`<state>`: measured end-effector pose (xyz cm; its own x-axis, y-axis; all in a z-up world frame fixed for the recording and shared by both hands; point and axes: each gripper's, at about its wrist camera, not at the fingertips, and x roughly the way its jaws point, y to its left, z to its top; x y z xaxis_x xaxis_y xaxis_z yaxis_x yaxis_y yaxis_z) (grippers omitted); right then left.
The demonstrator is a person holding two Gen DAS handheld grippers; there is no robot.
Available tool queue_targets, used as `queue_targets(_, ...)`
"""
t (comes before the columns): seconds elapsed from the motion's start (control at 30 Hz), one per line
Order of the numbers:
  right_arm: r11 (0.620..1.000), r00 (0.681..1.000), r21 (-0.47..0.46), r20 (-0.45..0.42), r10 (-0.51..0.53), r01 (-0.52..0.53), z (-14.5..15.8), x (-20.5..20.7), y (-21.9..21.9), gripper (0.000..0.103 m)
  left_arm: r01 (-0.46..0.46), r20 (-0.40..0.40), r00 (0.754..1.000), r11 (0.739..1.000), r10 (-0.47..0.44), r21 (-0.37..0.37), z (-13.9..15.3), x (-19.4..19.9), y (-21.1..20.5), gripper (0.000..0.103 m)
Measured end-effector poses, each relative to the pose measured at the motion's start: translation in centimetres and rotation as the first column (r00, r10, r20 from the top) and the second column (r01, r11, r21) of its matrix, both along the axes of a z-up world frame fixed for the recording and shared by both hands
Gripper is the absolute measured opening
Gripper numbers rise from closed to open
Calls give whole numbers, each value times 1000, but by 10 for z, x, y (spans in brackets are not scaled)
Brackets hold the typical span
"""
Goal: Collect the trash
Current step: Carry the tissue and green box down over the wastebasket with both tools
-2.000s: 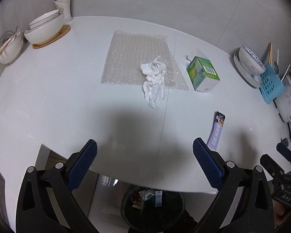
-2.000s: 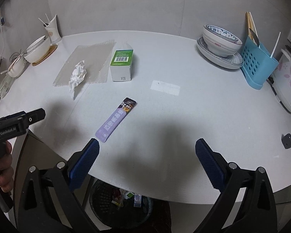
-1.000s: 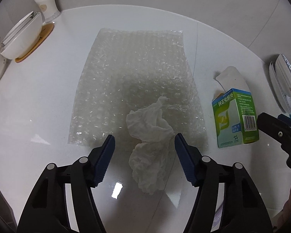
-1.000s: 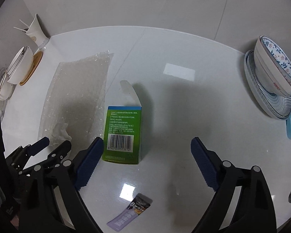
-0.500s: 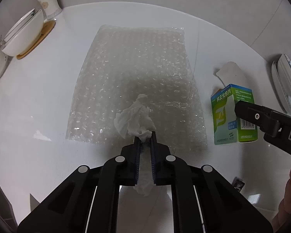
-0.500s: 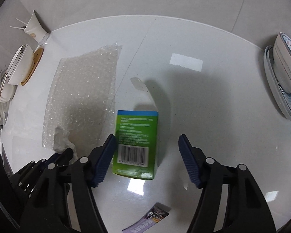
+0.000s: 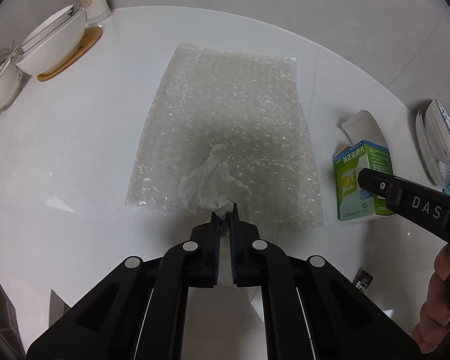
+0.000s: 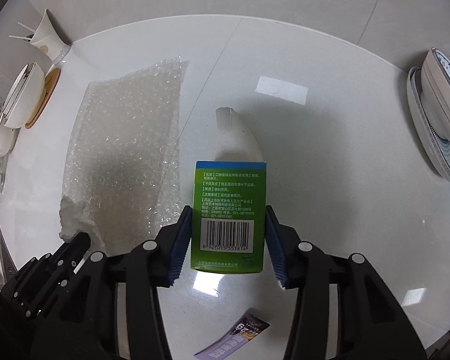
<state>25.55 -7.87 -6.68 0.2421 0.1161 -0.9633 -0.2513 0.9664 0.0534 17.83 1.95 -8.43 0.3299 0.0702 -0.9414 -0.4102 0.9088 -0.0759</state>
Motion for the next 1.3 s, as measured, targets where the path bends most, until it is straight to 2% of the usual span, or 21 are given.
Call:
queue_targets(0.6,999,989,17,141,-46,44,49,-46,-35,45,45,37,998,999,-45,-5,21,-32,-11,5)
queue_targets(1.3,993,969,39,218,-116,110,78,-125,-60,45,107,77,991,994,-106,-4,46,-77,-20,5)
